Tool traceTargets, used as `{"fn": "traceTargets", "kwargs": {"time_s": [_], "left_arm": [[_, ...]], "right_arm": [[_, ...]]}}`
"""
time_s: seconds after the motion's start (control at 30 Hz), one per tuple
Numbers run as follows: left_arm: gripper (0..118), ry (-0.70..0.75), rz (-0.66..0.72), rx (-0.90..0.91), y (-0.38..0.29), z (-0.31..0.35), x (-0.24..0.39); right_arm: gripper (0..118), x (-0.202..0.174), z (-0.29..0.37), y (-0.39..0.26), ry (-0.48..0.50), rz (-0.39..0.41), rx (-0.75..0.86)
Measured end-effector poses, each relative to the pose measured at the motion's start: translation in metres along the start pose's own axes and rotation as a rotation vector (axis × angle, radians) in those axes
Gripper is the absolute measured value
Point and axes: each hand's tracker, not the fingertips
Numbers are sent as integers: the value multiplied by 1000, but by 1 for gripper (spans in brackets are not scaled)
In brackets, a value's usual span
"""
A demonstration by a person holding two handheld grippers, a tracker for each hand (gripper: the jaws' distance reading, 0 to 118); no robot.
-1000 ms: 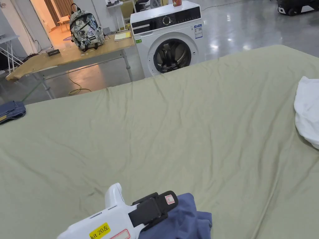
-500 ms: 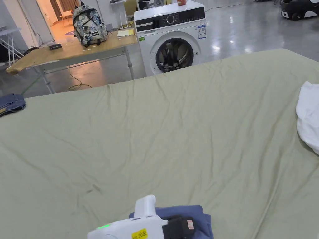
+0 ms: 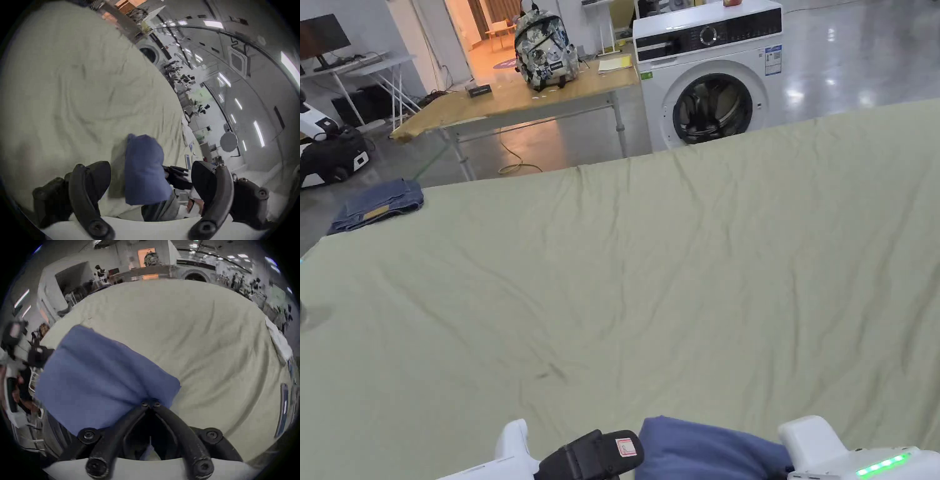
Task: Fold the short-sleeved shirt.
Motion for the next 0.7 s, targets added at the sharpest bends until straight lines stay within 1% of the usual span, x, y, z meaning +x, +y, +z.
{"fn": "traceTargets", "kwargs": {"time_s": [0.07,0.1,0.13,0.2,0.23,0.27,0.3,0.33,0.37,0.4,0.47,0.53,0.57,0.63,0.7], "left_arm": [[102,-15,23,-40,-1,-22,-9],[102,-29,36,-63,-2,-32,-13],[102,-42,50,-81,-2,-39,-14],[102,-61,41,-105,1,-55,-16],[102,-50,42,-116,2,-61,-17],[102,-1,25,-140,2,-68,-16],[102,9,4,-161,3,-70,-14],[85,-7,8,-147,3,-69,-11],[50,-14,12,-146,4,-69,-10],[36,14,-7,-123,3,-67,-5],[36,7,-36,-119,4,-59,-5],[36,-26,-29,-99,12,-40,-4],[36,-47,-27,-52,18,-23,-4],[36,-17,-48,16,36,21,-9],[36,79,-70,120,61,84,-27]], "right_arm": [[0,5,0,-4,12,-11,-10],[0,20,-10,-7,22,-24,-3],[0,24,-10,-9,31,-39,2],[0,32,-12,-12,40,-66,-2],[0,25,-10,-11,41,-66,0],[0,26,-10,-12,42,-65,3],[0,27,-10,-13,43,-66,3],[0,28,-10,-13,43,-66,3],[0,18,-5,-11,42,-62,4],[0,17,-3,-12,42,-55,8],[0,16,4,-13,58,-65,37],[0,13,20,-12,131,-101,105],[0,13,27,-14,160,-124,134],[0,14,41,-16,162,-138,167],[0,15,52,-19,164,-145,177]]}}
